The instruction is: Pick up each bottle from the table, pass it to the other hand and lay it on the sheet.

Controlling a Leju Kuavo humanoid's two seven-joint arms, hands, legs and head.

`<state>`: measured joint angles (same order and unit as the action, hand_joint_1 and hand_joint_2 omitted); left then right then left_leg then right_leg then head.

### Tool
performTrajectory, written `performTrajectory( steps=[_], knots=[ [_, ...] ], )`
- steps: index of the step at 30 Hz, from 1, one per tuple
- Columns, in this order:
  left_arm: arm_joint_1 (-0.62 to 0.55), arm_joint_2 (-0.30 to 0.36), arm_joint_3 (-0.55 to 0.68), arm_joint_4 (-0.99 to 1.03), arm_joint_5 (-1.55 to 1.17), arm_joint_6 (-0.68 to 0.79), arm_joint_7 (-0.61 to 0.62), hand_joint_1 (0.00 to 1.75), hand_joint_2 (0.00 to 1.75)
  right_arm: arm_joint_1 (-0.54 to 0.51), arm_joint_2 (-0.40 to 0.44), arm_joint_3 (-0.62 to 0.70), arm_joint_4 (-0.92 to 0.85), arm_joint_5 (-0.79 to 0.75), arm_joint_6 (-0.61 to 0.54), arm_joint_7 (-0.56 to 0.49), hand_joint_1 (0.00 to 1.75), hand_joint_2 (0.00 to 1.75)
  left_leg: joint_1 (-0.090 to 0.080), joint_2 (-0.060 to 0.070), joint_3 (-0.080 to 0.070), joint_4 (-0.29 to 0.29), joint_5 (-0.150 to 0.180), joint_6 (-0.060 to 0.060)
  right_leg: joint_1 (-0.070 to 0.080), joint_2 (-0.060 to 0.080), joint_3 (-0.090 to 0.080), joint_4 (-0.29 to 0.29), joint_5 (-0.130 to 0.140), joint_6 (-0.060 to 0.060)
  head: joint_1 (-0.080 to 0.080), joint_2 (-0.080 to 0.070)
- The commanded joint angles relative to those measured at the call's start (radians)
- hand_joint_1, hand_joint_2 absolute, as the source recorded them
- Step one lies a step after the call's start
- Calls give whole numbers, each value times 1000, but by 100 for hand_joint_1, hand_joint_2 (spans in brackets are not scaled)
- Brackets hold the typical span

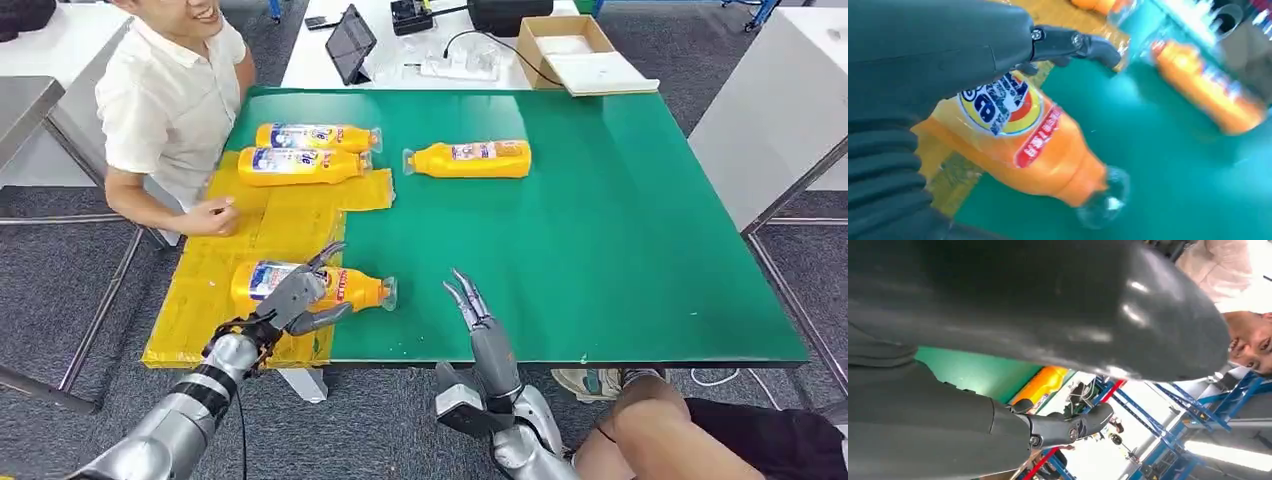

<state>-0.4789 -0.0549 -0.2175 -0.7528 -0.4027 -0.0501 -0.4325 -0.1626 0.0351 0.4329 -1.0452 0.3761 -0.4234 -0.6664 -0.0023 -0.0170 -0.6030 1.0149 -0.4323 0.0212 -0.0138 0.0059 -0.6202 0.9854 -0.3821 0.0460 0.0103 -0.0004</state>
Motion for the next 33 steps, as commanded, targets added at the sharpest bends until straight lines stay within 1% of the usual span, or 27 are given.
performTrajectory(
  steps=[1, 2, 3, 4, 5, 6, 7, 8, 9, 10, 11, 12, 13, 14, 15, 16, 18, 19, 20, 21, 23, 24, 25, 28, 33],
  knots=[
    [128, -26, 63, -280, 85, 121, -22, 0, 0, -27, -22, 48, 49, 7, -6, -32, 0, 0, 1, 4, 0, 0, -2, -1, 1, 1, -1, 0, -1, -1, 0, 0],
    [128, -26, 63, -280, 85, 121, -22, 0, 0, -27, -22, 48, 49, 7, -6, -32, 0, 0, 1, 4, 0, 0, -3, -1, 1, 1, 0, 0, -2, -2, 0, 0],
    [145, -64, 113, -322, 14, 372, -124, 0, 175, -25, -16, 43, 49, 20, -1, -32, 0, 0, 0, 3, -2, -1, -2, -1, 1, 0, -2, -1, -1, -1, 0, 0],
    [156, -75, 107, -353, -49, 529, -158, 0, 175, -22, -3, 31, 51, 37, 4, -32, 0, 0, 0, 2, -3, -1, -1, -1, 1, 0, -3, -1, -1, -1, 0, 0],
    [177, -88, 99, -428, -25, 601, -180, 0, 175, -16, 17, 9, 48, 62, 18, -32, 0, 0, 1, 3, -3, 0, -2, -1, 1, 0, -2, 0, -2, -1, 0, 0],
    [187, -97, 102, -469, 5, 616, -213, 0, 175, -15, 21, 9, 46, 68, 22, -32, 0, 0, 0, 2, -5, 0, -1, -1, 1, 1, -5, 0, -1, -1, 0, 0],
    [211, -104, 93, -548, 37, 671, -260, 0, 175, -18, 34, 5, 47, 83, 34, -32, 0, 0, 1, 4, -3, 1, -3, -1, 1, 1, -3, 0, -2, -2, 0, 0],
    [223, -100, 72, -606, 43, 744, -266, 0, 175, -21, 41, 5, 48, 92, 27, -32, 0, 0, 1, 3, -7, 1, -1, -1, 1, 1, -7, 0, -1, -1, 0, 0],
    [234, -102, 59, -659, 57, 748, -266, 0, 175, -13, 30, 37, -10, 82, -73, -32, 0, 0, 1, 3, -5, 1, -3, -1, 1, 1, -6, 1, -2, -1, 0, 0],
    [239, -96, 38, -682, 94, 747, -266, 0, 175, -12, 21, 59, -36, 47, -125, -32, 0, 0, 1, 3, -8, 1, -2, -1, 1, 1, -8, 1, -1, -1, 0, 0],
    [258, -96, 20, -724, 163, 718, -266, 0, 175, -9, 15, 54, -54, 2, -142, -32, 0, 175, 1, 3, -8, 1, -2, -1, 1, 1, -8, 1, -1, -1, 0, 0],
    [287, -104, 15, -753, 224, 680, -266, 0, 175, -2, 8, 20, -74, 16, -199, -32, 0, 175, 1, 2, -6, 1, -3, -1, 1, 0, -6, 1, -2, -2, 0, 0],
    [315, -111, 16, -769, 255, 650, -266, 0, 175, 10, 6, -31, -95, 28, -200, -32, 0, 175, 1, 3, -5, 2, -4, -2, 1, 1, -5, 1, -3, -2, 0, 0],
    [341, -113, 12, -779, 288, 610, -266, 0, 175, 22, -6, -69, -126, 42, -180, -28, 0, 175, 0, 3, -7, 1, -3, -1, 1, 1, -7, 0, -2, -1, 0, 0],
    [356, -113, 8, -790, 287, 607, -266, 0, 175, 33, -12, -99, -149, 54, -151, -27, 0, 175, 0, 2, -6, 0, -2, 0, 0, 0, -7, 0, -1, -1, 0, 0],
    [383, -99, -17, -761, 338, 501, -194, 0, 175, 54, -31, -148, -178, 105, -157, 4, 0, 175, 0, 2, -5, 0, -2, -1, 0, 0, -6, -1, -2, -1, 0, 0],
    [449, -120, -29, -727, 316, 478, -209, 0, 175, 101, -74, -232, -231, 164, -149, 38, 0, 175, -1, 1, -4, -1, -2, 0, -1, -2, -4, -1, -3, -1, 0, 0],
    [477, -131, -35, -715, 309, 475, -210, 0, 175, 121, -89, -271, -249, 178, -140, 53, 0, 175, -1, -1, -5, -2, -2, 0, -1, -3, -5, -2, -2, -1, 0, 0],
    [500, -139, -41, -704, 307, 473, -211, 0, 175, 136, -97, -312, -257, 186, -122, 63, 0, 175, -1, -1, -3, -2, -3, 0, 0, -4, -2, -2, -3, -1, 0, 0],
    [513, -142, -49, -698, 314, 466, -210, 0, 175, 141, -105, -347, -255, 188, -114, 64, 0, 175, -2, -2, -5, -2, -2, 0, -2, -4, -4, -2, -3, 0, 0, 0],
    [519, -141, -57, -699, 306, 473, -228, 0, 175, 117, -119, -410, -222, 197, -87, 73, 0, 175, -2, -1, -1, -2, -4, 0, -1, -4, 0, -3, -4, -1, 0, 0],
    [512, -139, -55, -711, 294, 488, -239, 0, 175, 88, -129, -434, -192, 202, -72, 82, 0, 175, -3, -1, -5, -1, -4, 2, -2, -3, -4, -2, -3, 0, 0, 0],
    [505, -137, -49, -726, 294, 491, -237, 0, 175, 58, -143, -441, -159, 231, -60, 96, 0, 175, -3, 0, -8, 0, -3, 2, -2, -1, -7, -2, -2, 0, 0, 0],
    [492, -136, -47, -750, 292, 483, -229, 0, 175, 8, -162, -445, -104, 274, -48, 110, 0, 175, -3, 3, -6, 1, -5, 1, -2, 0, -5, -1, -2, -1, 0, 0],
    [482, -139, -52, -749, 281, 476, -224, 0, 175, -66, -196, -398, 6, 371, -31, 156, 0, 175, -2, 4, -7, -1, -4, 2, -2, 1, -7, -3, 0, 0, 0, 0]
  ],
)
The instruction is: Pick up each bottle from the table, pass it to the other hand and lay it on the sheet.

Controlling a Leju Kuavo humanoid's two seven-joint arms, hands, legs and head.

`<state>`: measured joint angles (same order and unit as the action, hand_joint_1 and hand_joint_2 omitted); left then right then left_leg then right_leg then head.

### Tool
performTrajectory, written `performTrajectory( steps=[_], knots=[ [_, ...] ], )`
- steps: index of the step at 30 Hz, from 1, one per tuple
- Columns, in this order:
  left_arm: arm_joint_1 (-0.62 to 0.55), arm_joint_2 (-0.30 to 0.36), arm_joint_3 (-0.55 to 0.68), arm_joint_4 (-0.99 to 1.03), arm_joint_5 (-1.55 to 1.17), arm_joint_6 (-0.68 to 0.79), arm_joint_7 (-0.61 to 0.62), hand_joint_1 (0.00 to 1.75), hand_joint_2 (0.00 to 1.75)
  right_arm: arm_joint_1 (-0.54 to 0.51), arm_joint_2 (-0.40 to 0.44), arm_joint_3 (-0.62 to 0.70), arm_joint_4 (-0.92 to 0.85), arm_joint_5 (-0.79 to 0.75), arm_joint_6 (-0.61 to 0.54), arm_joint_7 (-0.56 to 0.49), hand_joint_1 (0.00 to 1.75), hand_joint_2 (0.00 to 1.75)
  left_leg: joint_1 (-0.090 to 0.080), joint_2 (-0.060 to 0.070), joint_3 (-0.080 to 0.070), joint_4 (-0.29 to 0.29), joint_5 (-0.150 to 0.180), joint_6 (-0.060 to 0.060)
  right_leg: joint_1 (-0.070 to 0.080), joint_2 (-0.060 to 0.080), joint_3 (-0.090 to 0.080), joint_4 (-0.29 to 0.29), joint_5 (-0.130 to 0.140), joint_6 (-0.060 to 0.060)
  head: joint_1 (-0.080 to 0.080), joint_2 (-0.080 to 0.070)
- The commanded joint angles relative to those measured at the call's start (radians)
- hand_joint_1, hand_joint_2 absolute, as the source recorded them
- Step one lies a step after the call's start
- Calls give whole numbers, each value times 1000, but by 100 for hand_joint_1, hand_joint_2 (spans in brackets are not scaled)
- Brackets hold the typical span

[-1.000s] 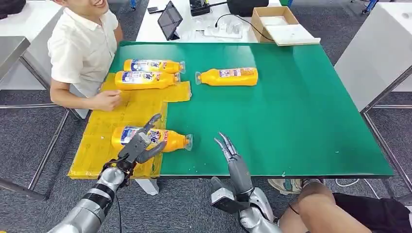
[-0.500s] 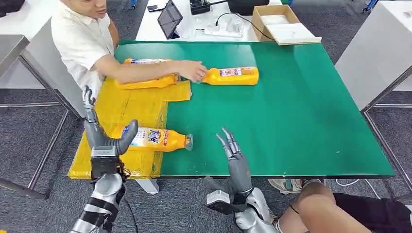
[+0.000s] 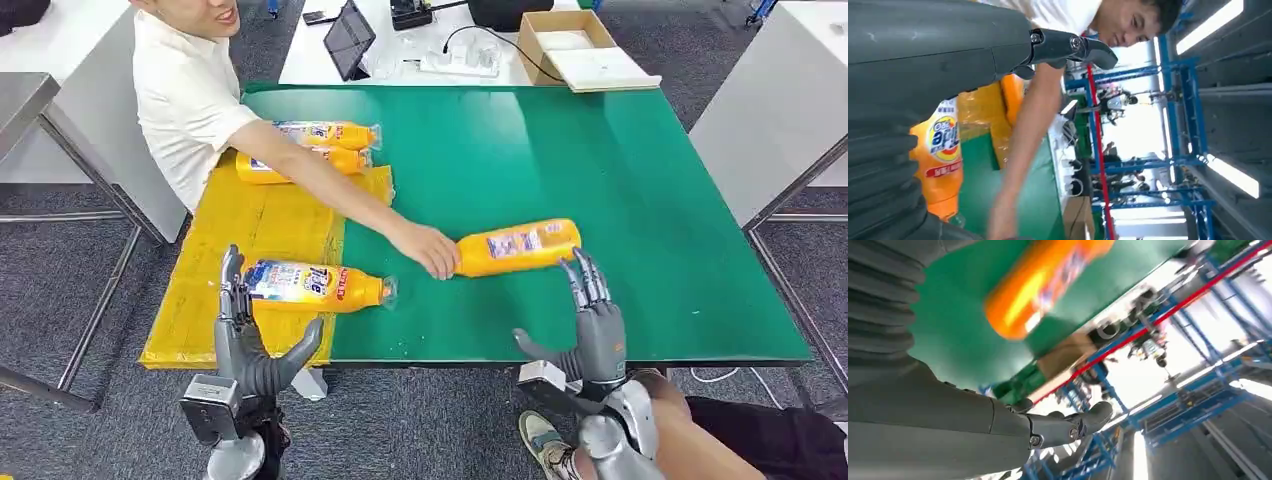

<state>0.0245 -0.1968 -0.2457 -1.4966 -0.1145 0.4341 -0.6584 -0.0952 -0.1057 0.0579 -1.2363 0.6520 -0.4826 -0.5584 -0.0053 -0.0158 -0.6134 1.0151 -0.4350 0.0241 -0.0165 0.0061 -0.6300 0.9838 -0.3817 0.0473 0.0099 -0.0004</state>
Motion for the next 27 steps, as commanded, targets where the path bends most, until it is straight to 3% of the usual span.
performTrajectory(
  steps=[1, 10, 20, 27],
  knots=[
    [-23, 2, -24, -4, -7, -8, 1, 0, 175, -144, -57, -17, 213, 98, 33, 52, 0, 175, 1, 3, 6, -1, -2, -2, 1, 1, 5, -2, -1, -2, 0, 0],
    [-22, 3, -23, 1, -8, -10, 1, 0, 175, -152, -56, -12, 234, 107, 34, 59, 0, 175, 1, 3, 7, -1, -2, -1, 1, 1, 6, -1, -2, -2, 0, 0],
    [-120, -12, -45, 117, 3, -29, 16, 0, 175, -432, 19, 60, 681, 143, 42, 59, 0, 175, 1, 6, 6, -1, 0, -2, 1, 4, 5, -1, 1, -2, 0, 0],
    [-129, -12, -55, 127, 5, -35, 22, 0, 175, -463, 34, 68, 746, 135, 55, 44, 0, 175, 1, 2, 4, -1, 2, 0, 1, 1, 3, 0, 0, -1, 0, 0]
  ],
)
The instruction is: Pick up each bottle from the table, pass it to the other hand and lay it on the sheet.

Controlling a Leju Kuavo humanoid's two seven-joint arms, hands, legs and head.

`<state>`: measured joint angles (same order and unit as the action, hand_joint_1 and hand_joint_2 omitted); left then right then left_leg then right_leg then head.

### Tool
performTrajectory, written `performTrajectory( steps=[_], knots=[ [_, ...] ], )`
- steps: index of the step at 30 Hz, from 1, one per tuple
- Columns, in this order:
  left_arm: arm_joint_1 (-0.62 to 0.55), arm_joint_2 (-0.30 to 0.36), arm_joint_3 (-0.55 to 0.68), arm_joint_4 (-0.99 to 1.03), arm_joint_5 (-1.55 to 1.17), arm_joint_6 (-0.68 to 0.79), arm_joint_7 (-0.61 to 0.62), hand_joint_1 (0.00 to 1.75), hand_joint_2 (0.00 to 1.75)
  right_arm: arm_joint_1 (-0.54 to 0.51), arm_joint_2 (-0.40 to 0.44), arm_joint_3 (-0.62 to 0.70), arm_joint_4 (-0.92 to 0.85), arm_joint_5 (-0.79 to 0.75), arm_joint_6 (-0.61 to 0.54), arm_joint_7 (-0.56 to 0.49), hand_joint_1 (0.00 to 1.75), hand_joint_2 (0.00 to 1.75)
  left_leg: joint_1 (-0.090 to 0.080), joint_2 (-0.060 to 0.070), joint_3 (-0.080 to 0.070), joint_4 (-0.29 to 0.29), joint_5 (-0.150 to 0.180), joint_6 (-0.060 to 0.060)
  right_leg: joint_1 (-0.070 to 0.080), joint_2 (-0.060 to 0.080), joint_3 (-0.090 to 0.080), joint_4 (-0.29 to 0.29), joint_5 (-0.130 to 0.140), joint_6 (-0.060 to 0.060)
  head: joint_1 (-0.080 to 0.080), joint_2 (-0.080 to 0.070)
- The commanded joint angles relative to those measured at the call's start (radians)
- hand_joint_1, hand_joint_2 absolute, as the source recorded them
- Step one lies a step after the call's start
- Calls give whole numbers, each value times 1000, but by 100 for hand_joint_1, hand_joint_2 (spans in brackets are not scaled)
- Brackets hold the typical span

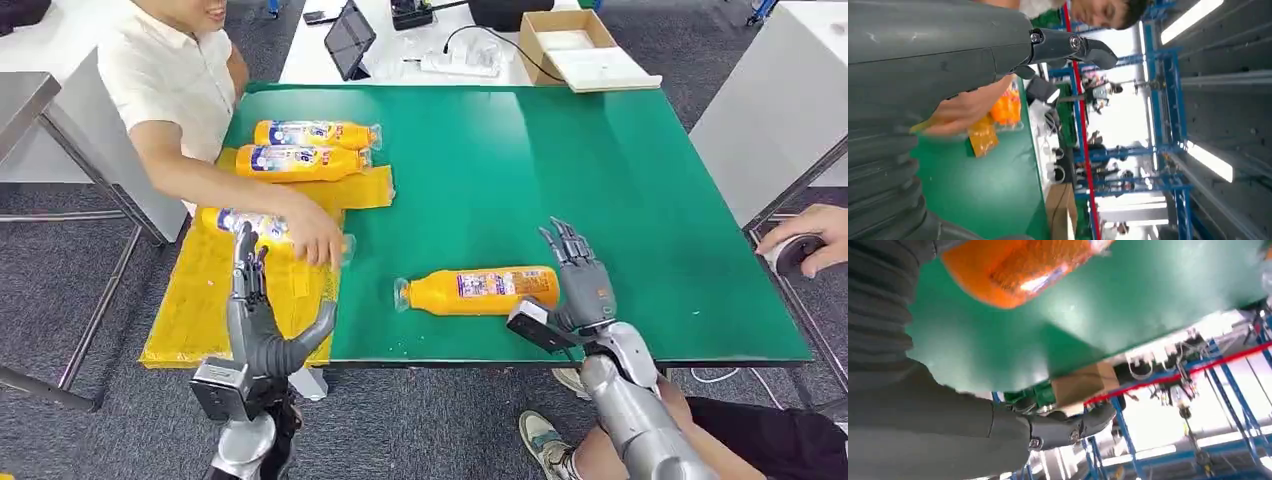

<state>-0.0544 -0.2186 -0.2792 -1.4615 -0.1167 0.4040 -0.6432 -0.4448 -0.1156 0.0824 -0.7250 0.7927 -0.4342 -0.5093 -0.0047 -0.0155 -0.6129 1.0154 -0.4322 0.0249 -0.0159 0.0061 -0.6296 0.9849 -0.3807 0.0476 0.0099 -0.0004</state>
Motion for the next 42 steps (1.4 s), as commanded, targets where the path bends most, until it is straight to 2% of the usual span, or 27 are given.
performTrajectory(
  steps=[1, 4, 6, 12, 18, 27, 32, 37, 40, 42],
  knots=[
    [-51, 10, -22, 92, 8, -5, 7, 0, 175, -113, 44, 44, 235, -6, 7, -5, 0, 175, 1, 3, 6, -1, -2, -2, 1, 2, 5, -1, -2, -2, 0, 0],
    [-55, 11, -30, 100, 11, -12, 11, 0, 175, -119, 58, 39, 258, -31, 53, -23, 0, 175, 1, 3, 6, -1, -2, -2, 1, 1, 5, -1, -2, -2, 0, 0],
    [-61, 7, -31, 111, 10, -13, 16, 0, 175, -102, 57, 86, 238, -53, 66, 0, 0, 175, 0, 1, 2, -1, -1, -1, 0, 0, 2, -1, -1, -1, 0, 0],
    [-82, 12, -39, 128, 13, -20, 14, 0, 175, -104, 93, 78, 269, -115, 132, -130, 0, 175, 1, 2, 4, -1, -2, -2, 1, 0, 4, -1, -2, -2, 0, 0],
    [-84, 10, -44, 126, 17, -30, 13, 0, 175, -90, 99, 141, 185, -112, 181, -151, 0, 175, 0, 2, 3, -1, -2, -1, 0, 1, 2, 0, -2, -2, 0, 0],
    [-59, 13, -28, 90, 16, -38, 24, 0, 175, -184, 39, 243, 263, 36, 93, 88, 0, 175, 0, 3, 4, 0, -3, -2, 0, 2, 3, 0, -2, -2, 0, 0],
    [-49, 12, -7, 81, 17, -41, 35, 0, 175, -219, 26, 293, 296, 135, 91, 219, 0, 175, 0, 2, 4, 0, -3, -2, 0, 1, 4, 0, -2, -2, 0, 0],
    [-46, 12, -5, 79, 17, -43, 38, 0, 175, -221, 27, 297, 299, 144, 92, 233, 0, 175, 0, 1, 0, 0, -1, -1, 0, 0, 1, 0, -1, -1, 0, 0],
    [-37, 12, 0, 71, 17, -50, 47, 0, 175, -218, 29, 312, 300, 172, 100, 271, 0, 175, 0, 2, 5, 0, -3, -2, 1, 1, 4, 0, -2, -2, 0, 0],
    [-34, 14, 8, 72, 15, -56, 51, 0, 175, -218, 35, 294, 307, 143, 175, 266, 0, 175, 0, 3, 5, 0, -3, -2, 0, 2, 4, 0, -2, -2, 0, 0]
  ],
)
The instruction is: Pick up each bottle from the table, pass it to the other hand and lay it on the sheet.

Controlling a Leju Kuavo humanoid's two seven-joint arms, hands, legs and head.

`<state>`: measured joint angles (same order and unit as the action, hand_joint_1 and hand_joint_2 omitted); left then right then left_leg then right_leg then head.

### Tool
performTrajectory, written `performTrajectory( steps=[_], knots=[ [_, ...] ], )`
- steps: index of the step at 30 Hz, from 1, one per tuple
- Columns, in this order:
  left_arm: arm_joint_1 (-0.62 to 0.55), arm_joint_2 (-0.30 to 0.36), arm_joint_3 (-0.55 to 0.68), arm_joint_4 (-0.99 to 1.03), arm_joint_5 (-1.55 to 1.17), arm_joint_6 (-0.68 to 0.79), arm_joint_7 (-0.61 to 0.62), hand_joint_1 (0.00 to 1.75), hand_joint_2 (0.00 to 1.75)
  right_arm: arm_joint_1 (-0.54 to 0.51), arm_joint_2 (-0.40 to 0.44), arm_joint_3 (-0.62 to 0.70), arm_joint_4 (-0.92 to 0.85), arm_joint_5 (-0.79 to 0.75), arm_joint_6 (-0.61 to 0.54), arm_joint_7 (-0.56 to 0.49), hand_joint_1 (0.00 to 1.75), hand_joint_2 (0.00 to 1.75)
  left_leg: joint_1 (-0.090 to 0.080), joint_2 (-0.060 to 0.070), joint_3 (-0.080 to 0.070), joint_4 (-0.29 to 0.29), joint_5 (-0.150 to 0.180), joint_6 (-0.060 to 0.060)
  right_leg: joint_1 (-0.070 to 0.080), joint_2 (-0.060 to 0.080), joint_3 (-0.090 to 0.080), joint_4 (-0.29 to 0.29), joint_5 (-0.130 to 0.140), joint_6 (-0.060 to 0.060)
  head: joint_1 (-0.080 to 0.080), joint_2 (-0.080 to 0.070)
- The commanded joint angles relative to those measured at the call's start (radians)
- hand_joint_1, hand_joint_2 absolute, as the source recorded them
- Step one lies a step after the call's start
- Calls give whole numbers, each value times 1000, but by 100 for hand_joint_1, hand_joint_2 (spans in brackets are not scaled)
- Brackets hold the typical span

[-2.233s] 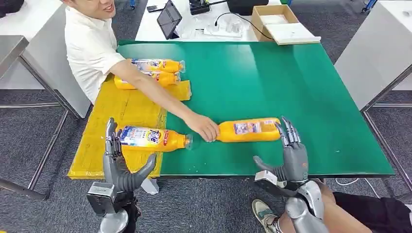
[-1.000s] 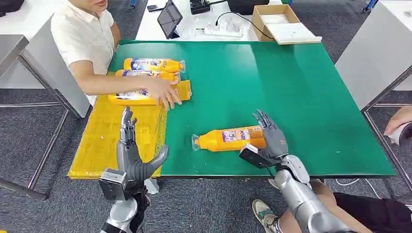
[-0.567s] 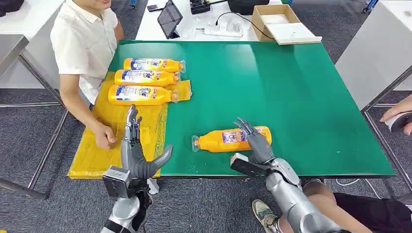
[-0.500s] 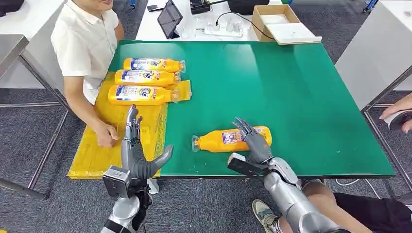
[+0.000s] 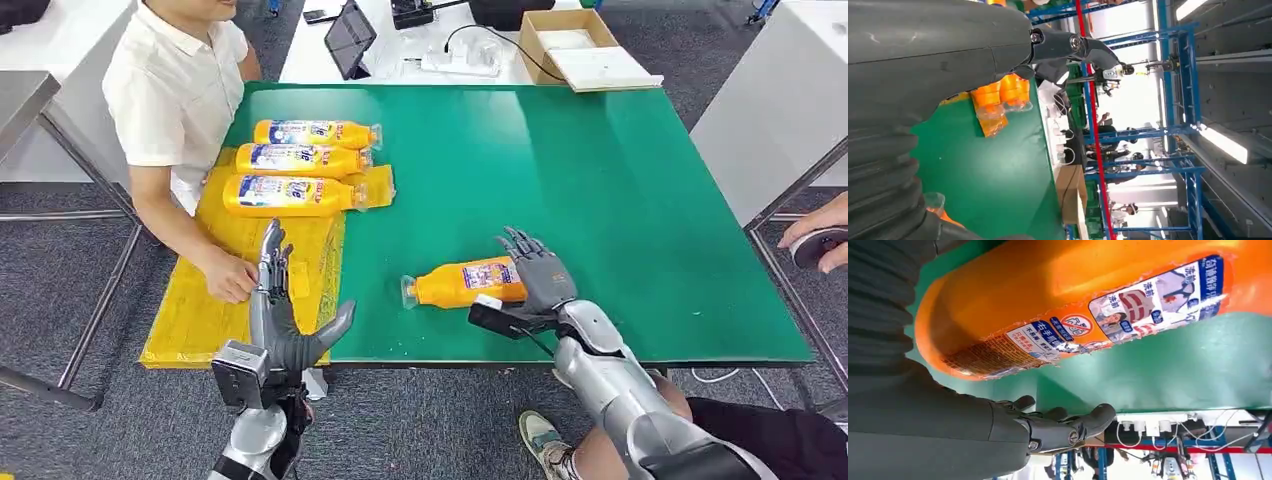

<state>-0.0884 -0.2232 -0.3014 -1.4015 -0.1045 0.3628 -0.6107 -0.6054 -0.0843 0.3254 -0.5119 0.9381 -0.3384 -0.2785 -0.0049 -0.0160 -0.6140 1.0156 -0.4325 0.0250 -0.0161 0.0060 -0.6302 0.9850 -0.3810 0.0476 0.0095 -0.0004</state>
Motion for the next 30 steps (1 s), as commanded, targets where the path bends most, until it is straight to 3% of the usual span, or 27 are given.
performTrajectory(
  steps=[1, 5, 8, 13, 15, 16, 17, 23, 24, 26, 30],
  knots=[
    [0, 19, 32, 17, 2, -18, 20, 0, 175, -56, 4, 42, 100, -20, 114, 26, 0, 175, 1, 3, 5, 0, -2, -2, 1, 2, 4, -1, -2, -2, 0, 0],
    [-5, 22, 36, 41, -1, -26, 22, 0, 175, -62, -8, 50, 139, -35, 204, 34, 0, 175, 0, 1, 4, -1, -1, -1, 0, 0, 3, -1, -1, -1, 0, 0],
    [-5, 23, 36, 42, -1, -26, 22, 0, 175, -63, -10, 50, 140, -35, 204, 34, 0, 175, 0, 2, 6, -1, -2, -2, 1, 0, 5, -1, -1, -2, 0, 0],
    [-16, 27, 45, 68, 0, -35, 21, 0, 175, -98, -47, 124, 191, -2, 352, 91, 0, 175, 0, 0, 6, -1, -1, -1, 0, -1, 6, -1, -2, -2, 0, 0],
    [-14, 27, 49, 69, 2, -38, 21, 0, 175, -100, -53, 134, 191, 7, 343, 100, 0, 175, 0, -1, 5, -1, 0, -1, 0, -2, 5, -1, -1, -1, 0, 0],
    [-11, 27, 51, 65, 2, -39, 21, 0, 175, -100, -53, 136, 189, 9, 334, 99, 47, 175, 1, -1, 8, -2, -1, -2, 1, -2, 8, -3, -1, -2, 0, 0],
    [-8, 27, 53, 62, 2, -40, 21, 0, 175, -101, -54, 139, 189, 11, 329, 103, 140, 175, 1, -2, 8, -2, 0, -1, 1, -3, 8, -3, -1, -1, 0, 0],
    [-8, 27, 53, 62, 2, -40, 21, 0, 175, -101, -54, 139, 189, 11, 329, 103, 140, 175, 1, -1, 11, -3, -1, -2, 1, -2, 12, -3, -2, -3, 0, 0],
    [-6, 26, 53, 58, 3, -43, 24, 0, 175, -101, -53, 147, 187, 18, 321, 112, 161, 175, 1, -2, 11, -3, -1, -2, 2, -3, 12, -4, -2, -3, 1, 0],
    [-6, 27, 55, 61, 11, -56, 35, 0, 175, -110, -55, 164, 189, 33, 320, 123, 175, 175, 1, -1, 12, -2, -1, -2, 1, -2, 12, -3, -2, -3, 1, 0],
    [-2, 20, 70, 73, 14, -63, 39, 0, 175, -132, -61, 200, 204, 75, 322, 169, 175, 175, 1, 0, 11, -2, -1, -2, 1, -1, 11, -2, -2, -2, 0, 0]
  ],
)
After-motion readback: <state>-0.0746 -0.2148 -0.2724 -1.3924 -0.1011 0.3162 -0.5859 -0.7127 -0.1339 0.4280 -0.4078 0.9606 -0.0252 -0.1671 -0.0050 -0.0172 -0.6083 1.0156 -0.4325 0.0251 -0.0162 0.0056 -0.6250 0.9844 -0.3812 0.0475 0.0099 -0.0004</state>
